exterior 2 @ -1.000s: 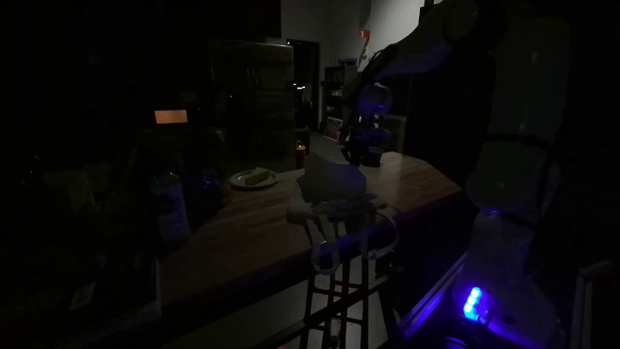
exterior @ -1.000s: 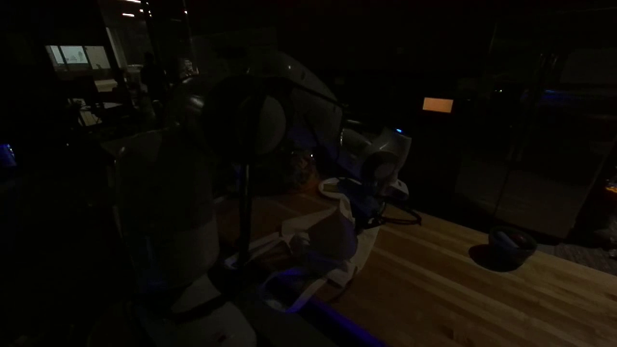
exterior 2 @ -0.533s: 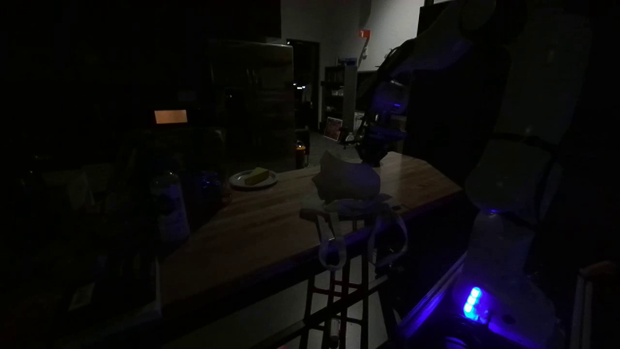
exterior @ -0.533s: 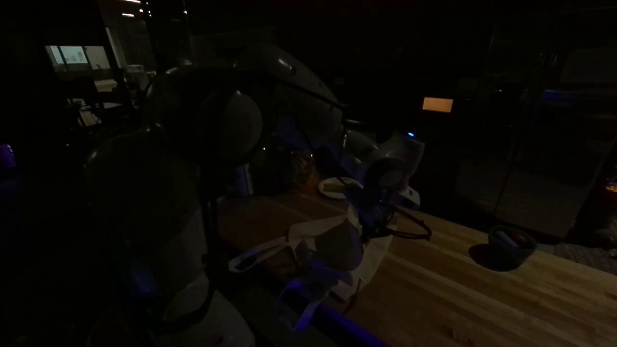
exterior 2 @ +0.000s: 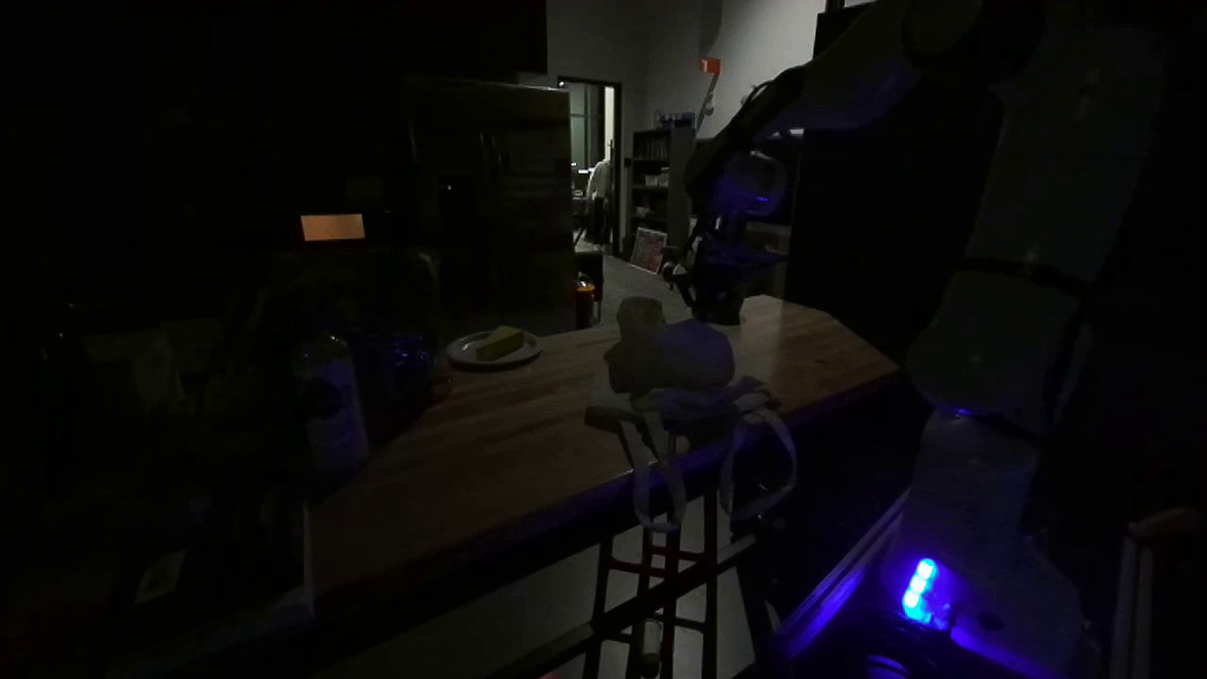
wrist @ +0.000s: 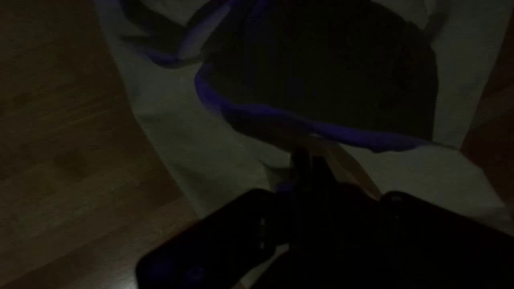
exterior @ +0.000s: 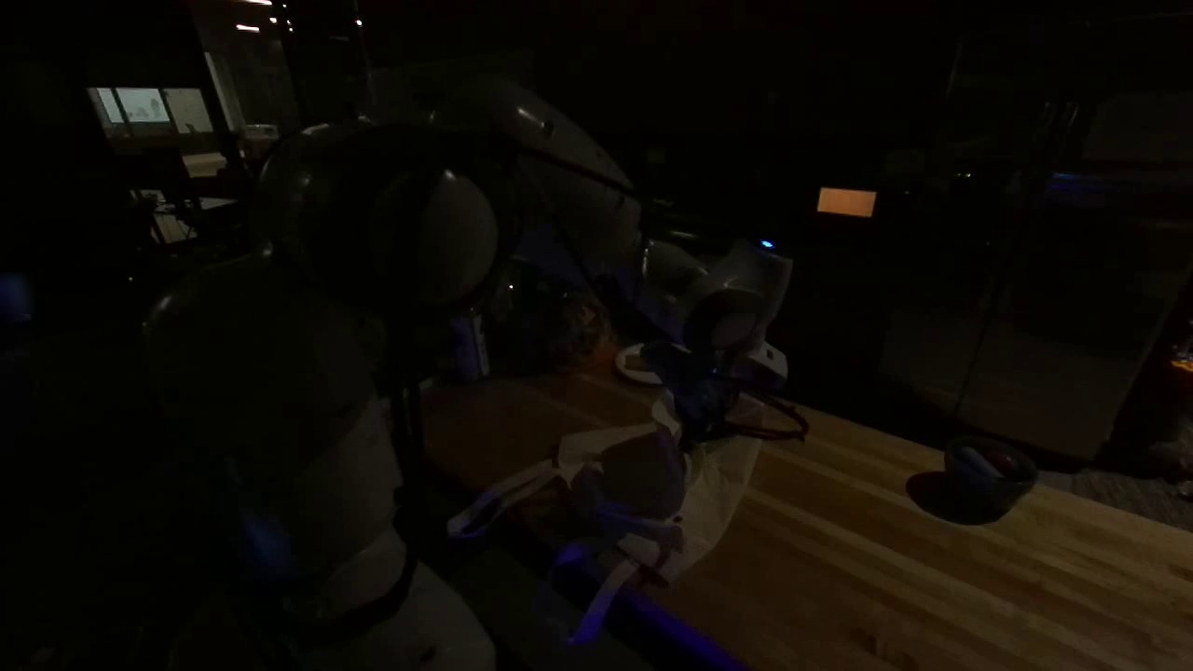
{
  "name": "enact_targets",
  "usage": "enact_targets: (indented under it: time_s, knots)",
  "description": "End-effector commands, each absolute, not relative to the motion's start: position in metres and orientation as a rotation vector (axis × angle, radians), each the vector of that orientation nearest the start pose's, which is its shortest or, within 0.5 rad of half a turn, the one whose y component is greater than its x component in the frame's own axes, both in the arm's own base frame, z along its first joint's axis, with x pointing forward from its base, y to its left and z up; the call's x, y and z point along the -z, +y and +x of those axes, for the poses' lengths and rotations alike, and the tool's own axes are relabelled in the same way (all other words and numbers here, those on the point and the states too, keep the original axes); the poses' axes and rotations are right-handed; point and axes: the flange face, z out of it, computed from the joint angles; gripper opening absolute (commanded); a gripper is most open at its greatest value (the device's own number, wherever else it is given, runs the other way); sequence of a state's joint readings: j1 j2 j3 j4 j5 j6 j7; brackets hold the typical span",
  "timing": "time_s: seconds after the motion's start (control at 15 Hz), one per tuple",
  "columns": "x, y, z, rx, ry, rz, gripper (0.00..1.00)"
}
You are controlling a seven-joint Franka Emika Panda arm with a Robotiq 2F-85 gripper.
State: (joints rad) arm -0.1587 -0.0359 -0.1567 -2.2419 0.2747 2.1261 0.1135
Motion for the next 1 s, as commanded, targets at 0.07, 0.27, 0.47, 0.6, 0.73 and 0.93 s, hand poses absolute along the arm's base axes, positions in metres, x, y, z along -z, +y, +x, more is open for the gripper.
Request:
enact_targets:
  time_s: [0.07, 0.27, 0.47, 0.6, 0.73, 0.93]
  knots:
    - [-0.393, -0.102, 0.511, -0.065, 0.753, -2.803, 0.01]
    - [-0.404, -0.069, 0.528, -0.042, 0.657, -2.835, 0.01]
    - [-0.412, -0.04, 0.543, -0.028, 0.565, -2.861, 0.01]
    - [-0.415, -0.022, 0.552, -0.023, 0.509, -2.873, 0.01]
    - [-0.418, -0.006, 0.562, -0.019, 0.456, -2.884, 0.01]
    - [-0.423, 0.018, 0.576, -0.012, 0.382, -2.892, 0.01]
